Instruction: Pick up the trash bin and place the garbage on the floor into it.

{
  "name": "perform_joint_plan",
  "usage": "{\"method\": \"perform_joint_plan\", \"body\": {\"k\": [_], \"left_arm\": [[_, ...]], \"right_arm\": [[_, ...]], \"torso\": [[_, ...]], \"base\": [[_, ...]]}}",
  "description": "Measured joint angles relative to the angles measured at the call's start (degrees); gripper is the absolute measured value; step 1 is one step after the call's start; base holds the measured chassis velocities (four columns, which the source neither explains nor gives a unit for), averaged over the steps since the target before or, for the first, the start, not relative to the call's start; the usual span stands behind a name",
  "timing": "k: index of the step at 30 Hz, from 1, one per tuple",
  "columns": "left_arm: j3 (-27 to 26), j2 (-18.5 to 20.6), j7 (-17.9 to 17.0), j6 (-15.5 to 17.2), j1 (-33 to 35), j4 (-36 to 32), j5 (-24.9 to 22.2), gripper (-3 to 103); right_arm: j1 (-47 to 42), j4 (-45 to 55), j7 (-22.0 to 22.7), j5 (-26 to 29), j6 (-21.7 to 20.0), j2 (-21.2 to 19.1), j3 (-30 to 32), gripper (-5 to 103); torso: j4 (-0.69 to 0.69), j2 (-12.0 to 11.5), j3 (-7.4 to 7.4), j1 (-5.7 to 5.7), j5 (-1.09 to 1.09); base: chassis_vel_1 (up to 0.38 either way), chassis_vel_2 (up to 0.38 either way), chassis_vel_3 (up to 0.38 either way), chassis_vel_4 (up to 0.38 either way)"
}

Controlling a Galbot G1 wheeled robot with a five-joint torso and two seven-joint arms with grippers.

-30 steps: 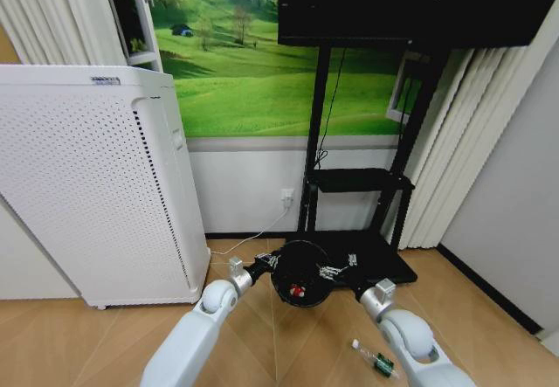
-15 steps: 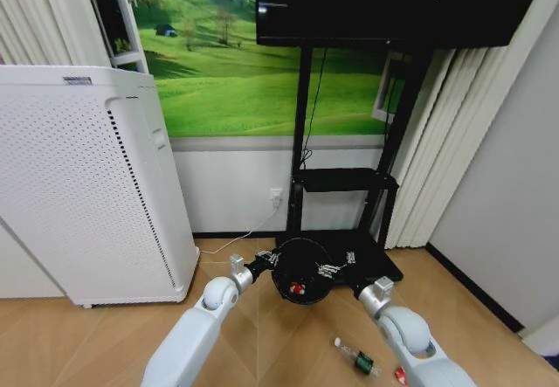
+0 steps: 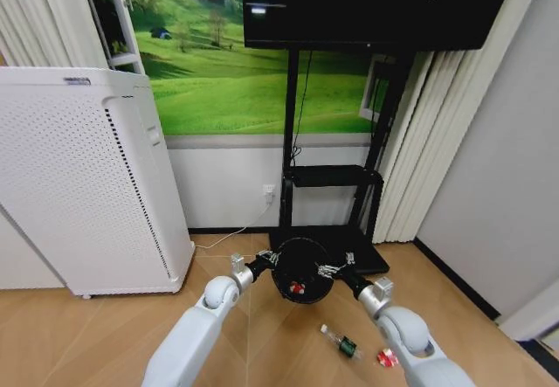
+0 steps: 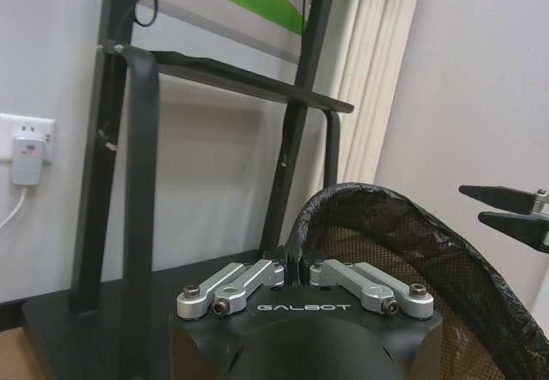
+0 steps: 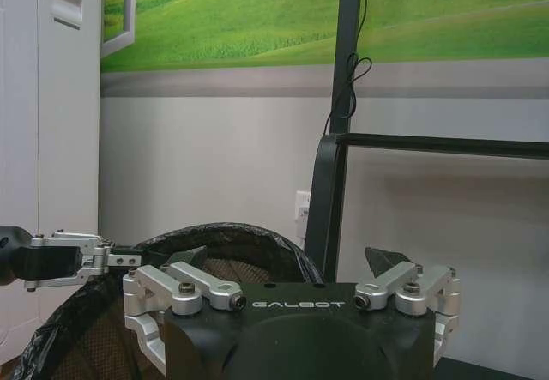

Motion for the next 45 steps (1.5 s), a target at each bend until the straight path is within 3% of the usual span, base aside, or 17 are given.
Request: {"method": "perform_joint_plan", "body": {"k": [11,19,21,23,24,25,27,29,36,45], "left_arm": [[-2.66,-1.31,0.25,-0.54,2.57,1.51,1.71,8],[-11.89,0.14,1.16,-1.74,8.09,0.76,2.99,8],[-14.26,1.01,1.15,-1.73,9.14,-0.94,2.25,8],[-14.41,1.08,1.15,-1.72,9.2,-1.06,2.19,8],[-15.09,1.54,1.14,-1.59,9.36,-1.8,1.8,8],[-15.09,1.54,1.14,-1.59,9.36,-1.8,1.8,8],[-15.81,2.41,1.18,-1.14,9.13,-2.81,0.96,8],[-15.81,2.95,1.28,-0.89,7.9,-3.04,0.42,8],[-14.37,0.98,1.38,-0.81,5.83,-2.88,0.92,8],[-14.04,-1.97,1.8,-1.36,8.6,-5.32,3.36,8]], "right_arm": [[-0.75,0.31,-0.08,2.39,1.27,1.23,-0.53,100],[-1.53,0.49,2.95,4.79,-1.89,1.3,1.07,100],[-0.77,-4.32,-1.38,4.29,-3.74,-2.1,1.06,100],[-0.67,-4.86,-2.02,4.13,-3.74,-2.43,0.99,100],[0.37,-9.22,-6.64,2.28,-3.15,-4.42,0.22,100],[0.37,-9.22,-6.64,2.28,-3.15,-4.42,0.22,100],[4.47,-19.82,-16.99,-4.57,0.56,-6.58,-2.09,100],[9.62,-29.51,-22.29,-9.04,2.51,-7.06,-5.92,100],[17.8,-47.21,-26.43,-17.12,3.96,-4.86,-14.84,100],[18.2,-50.13,-25.9,-17.71,-0.21,-4.42,-18.14,100]], "torso": [[-0.02,0.01,-0.02,-0.01,0.0],[0.04,0.0,0.0,0.0,-0.01],[0.04,0.0,0.0,-0.01,0.0],[0.03,0.0,0.0,-0.01,-0.01],[0.02,0.0,0.0,0.0,-0.02],[0.02,0.0,0.0,0.0,-0.02],[0.0,0.0,0.0,-0.01,0.02],[0.0,0.0,0.0,0.0,0.01],[0.01,0.0,0.01,0.0,0.03],[0.0,0.0,0.0,0.0,0.01]], "base": [[0.032,-0.145,-0.039,0.12],[-0.002,0.008,-0.001,-0.006],[0.0,0.0,0.0,0.0],[0.0,0.0,0.0,0.0],[0.0,0.0,0.0,0.0],[0.0,0.0,0.0,0.0],[0.0,0.0,0.0,0.0],[0.0,0.0,0.0,0.0],[0.0,0.0,0.0,0.0],[0.0,0.0,0.0,0.0]]}}
